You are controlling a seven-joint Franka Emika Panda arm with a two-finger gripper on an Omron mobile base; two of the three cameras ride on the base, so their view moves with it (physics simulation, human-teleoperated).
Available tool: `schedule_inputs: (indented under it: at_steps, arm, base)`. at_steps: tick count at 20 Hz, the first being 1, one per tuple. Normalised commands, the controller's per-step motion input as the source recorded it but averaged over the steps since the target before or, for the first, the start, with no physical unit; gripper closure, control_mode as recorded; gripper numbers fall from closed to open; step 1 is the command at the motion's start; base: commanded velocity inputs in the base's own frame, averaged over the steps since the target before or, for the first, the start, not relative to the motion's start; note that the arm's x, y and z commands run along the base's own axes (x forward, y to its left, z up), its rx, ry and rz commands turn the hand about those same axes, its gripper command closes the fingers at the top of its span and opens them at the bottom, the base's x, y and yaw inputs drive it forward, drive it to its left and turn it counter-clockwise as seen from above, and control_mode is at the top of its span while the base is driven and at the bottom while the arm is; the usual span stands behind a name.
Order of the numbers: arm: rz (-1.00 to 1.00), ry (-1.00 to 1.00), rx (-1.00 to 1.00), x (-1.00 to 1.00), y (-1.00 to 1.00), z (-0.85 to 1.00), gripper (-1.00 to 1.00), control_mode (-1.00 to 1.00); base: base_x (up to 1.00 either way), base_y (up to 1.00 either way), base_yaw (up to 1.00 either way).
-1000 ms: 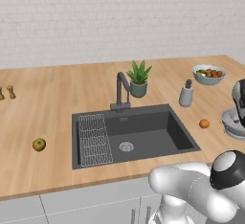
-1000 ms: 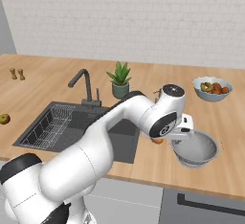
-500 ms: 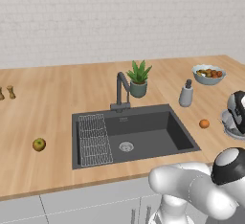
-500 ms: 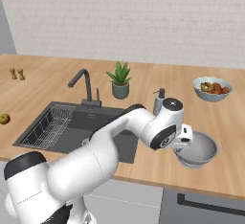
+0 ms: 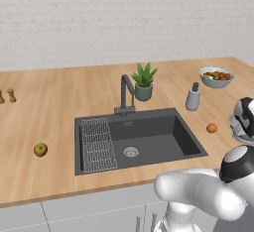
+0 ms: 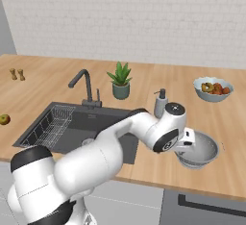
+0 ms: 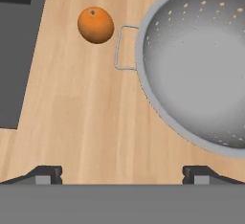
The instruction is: Put the colander in the sink, put the apple, tangerine in the colander, and turn on the sink faucet and pour water over the colander.
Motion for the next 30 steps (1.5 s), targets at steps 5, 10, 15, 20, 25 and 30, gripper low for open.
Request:
schedule_inputs:
  at_steps: [5, 10, 15, 20, 25, 30]
  arm:
    - [0.0, 0.03, 0.0, 0.34, -0.03, 0.0, -1.0, -1.0]
    - [0.0, 0.02, 0.0, 0.35, -0.1, -0.02, -1.0, -1.0]
    - [0.0, 0.0, 0.0, 0.17, -0.25, -0.08, -1.0, -1.0]
    - [0.0, 0.01, 0.0, 0.0, -0.17, -0.13, -1.0, -1.0]
    - [0.0, 0.01, 0.0, 0.0, -0.12, -0.11, -1.0, -1.0]
    - [0.0, 0.04, 0.0, 0.0, -0.08, -0.02, -1.0, -1.0]
  base:
    - [0.0, 0.0, 0.0]
    - [0.0, 0.0, 0.0]
    - [0.0, 0.0, 0.0]
    - [0.0, 0.0, 0.0]
    - [0.0, 0.0, 0.0]
    - [0.0, 0.0, 0.0]
